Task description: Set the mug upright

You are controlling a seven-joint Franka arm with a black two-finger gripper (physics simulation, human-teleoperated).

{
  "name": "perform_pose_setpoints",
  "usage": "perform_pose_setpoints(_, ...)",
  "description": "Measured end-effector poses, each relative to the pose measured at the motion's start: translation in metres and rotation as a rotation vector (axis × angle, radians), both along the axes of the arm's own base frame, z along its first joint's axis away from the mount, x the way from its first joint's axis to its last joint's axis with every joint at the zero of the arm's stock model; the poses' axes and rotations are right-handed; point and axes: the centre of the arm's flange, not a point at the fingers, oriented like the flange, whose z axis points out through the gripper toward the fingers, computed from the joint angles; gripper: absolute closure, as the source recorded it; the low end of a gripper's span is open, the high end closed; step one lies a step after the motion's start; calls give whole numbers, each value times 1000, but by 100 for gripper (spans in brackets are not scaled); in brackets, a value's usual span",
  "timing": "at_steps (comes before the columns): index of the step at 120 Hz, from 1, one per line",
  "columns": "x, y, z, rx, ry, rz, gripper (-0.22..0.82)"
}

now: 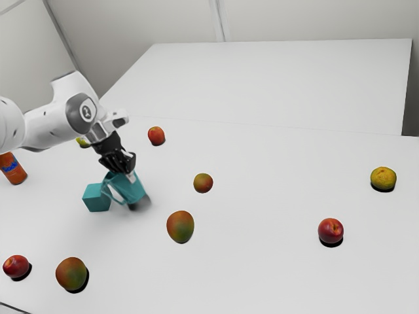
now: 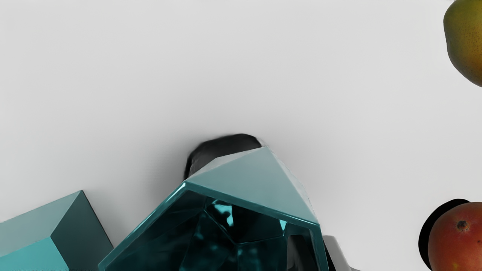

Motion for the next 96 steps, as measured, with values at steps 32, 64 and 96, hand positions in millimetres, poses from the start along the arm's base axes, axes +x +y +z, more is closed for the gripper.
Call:
perform_pose_setpoints(32, 6, -28, 3, 146, -18, -26, 78)
perform_pose_setpoints(64, 5, -42, -6, 200, -57, 20, 78)
perform_pose_setpoints(96, -4, -56, -6, 223, -61, 65, 78)
